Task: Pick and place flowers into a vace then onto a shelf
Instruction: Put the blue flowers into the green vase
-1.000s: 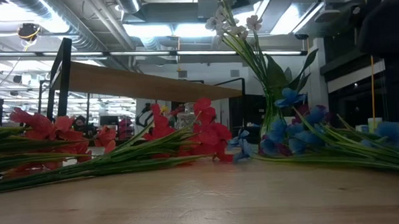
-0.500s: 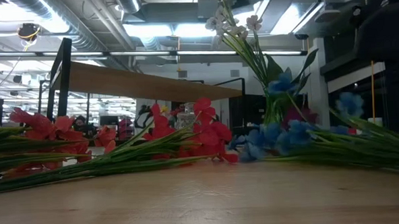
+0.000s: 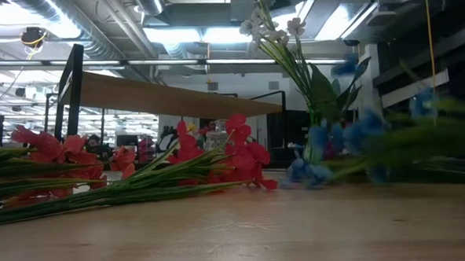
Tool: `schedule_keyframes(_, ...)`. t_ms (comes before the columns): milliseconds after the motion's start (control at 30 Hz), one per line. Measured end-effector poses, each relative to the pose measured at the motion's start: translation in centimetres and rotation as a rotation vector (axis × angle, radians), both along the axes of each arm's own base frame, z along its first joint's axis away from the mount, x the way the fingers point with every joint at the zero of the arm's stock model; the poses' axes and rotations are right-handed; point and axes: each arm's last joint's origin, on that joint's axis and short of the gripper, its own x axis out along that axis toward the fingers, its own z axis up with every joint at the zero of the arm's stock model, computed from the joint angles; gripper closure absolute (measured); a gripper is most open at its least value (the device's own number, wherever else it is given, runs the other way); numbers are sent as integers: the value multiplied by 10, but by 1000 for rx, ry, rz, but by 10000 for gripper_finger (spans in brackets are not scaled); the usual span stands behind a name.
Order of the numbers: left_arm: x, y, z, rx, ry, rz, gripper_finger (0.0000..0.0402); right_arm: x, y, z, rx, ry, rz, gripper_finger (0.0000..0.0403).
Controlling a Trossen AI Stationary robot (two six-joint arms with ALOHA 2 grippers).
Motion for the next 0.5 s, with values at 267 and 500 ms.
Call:
schedule_keyframes(267, 0, 0, 0, 1, 0, -1, 398, -10, 6, 41, -39, -54, 48, 393)
schedule_keyframes(500, -1, -1, 0, 2, 0, -4, 398, -19, 11, 79, -117, -51, 67, 393)
